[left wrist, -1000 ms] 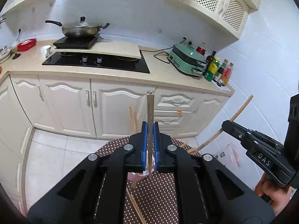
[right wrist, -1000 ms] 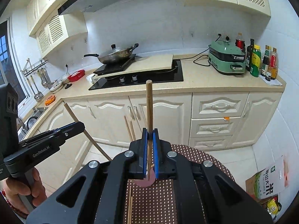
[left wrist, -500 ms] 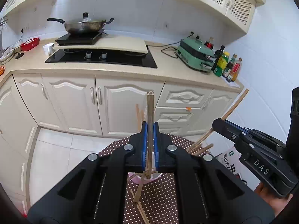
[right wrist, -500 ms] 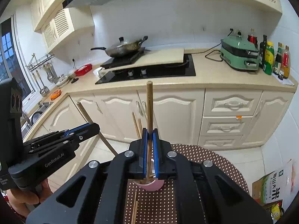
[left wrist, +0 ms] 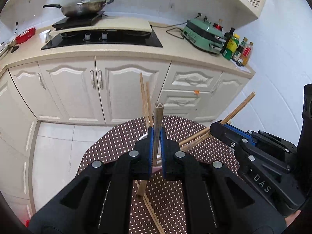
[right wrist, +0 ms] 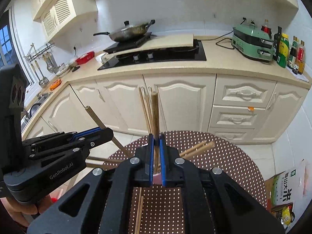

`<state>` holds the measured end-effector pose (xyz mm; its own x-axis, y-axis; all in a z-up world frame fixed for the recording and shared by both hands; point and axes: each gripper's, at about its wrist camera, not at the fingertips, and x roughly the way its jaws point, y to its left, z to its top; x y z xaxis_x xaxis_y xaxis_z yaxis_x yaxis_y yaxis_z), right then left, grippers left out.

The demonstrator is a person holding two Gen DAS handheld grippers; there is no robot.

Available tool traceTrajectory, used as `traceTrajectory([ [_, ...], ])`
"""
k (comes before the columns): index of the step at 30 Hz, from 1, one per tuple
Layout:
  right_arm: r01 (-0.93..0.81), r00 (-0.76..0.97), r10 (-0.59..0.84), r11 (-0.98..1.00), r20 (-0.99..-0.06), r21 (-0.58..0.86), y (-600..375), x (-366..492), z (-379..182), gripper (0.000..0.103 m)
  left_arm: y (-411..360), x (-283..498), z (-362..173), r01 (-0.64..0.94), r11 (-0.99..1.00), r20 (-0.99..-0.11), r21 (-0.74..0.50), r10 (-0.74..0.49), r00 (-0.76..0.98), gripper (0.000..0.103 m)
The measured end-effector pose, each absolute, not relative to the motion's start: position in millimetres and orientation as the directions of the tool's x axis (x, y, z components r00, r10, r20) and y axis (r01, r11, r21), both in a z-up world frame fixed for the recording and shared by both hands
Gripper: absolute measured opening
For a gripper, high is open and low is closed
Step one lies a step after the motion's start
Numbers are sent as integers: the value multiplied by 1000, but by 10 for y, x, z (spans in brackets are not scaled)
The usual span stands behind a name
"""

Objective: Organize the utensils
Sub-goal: 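Lower both sticks into the cup and open both tools, then move both open tools down toward the last sticks on the table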

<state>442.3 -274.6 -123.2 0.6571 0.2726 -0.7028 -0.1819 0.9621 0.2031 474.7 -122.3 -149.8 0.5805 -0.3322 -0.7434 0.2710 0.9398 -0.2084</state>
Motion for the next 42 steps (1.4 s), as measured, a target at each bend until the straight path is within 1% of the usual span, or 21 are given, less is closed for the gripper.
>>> traceTrajectory([
  [8,-149,615,288,957,-734,250,-2735,4367,-1406,5,-1256,4674,-1596,272,942,-774,-195,-318,548,8],
  [10,-138,605,302,951,-737,277,-2747,4344,-1434,8,-1267,4666,-1607,275,944,-785,-184,-309,537,8],
  [12,-128,600,310,947,-737,295,-2753,4328,-1439,8,-1268,4646,-1613,275,945,-791,-178,-304,532,13],
  [13,-123,601,309,947,-737,296,-2752,4308,-1437,8,-1273,4638,-1615,275,946,-794,-170,-297,531,24],
  [14,-121,601,309,947,-737,298,-2750,4296,-1434,8,-1268,4621,-1612,275,947,-794,-165,-292,532,44],
  [15,-114,602,306,947,-737,299,-2750,4277,-1428,8,-1258,4597,-1604,271,949,-790,-158,-286,542,52],
  [24,-92,636,287,950,-716,299,-2710,4066,-1314,11,-1163,4421,-1511,291,944,-769,-153,-299,565,53],
  [29,-73,662,264,955,-702,289,-2700,3908,-1239,20,-1106,4279,-1437,291,945,-754,-147,-298,586,59],
  [32,-63,676,253,956,-692,288,-2680,3808,-1193,23,-1069,4187,-1405,293,945,-751,-142,-296,591,61],
  [42,-34,700,227,958,-677,286,-2562,3424,-1128,27,-952,3826,-1335,307,944,-737,-122,-293,609,67],
])
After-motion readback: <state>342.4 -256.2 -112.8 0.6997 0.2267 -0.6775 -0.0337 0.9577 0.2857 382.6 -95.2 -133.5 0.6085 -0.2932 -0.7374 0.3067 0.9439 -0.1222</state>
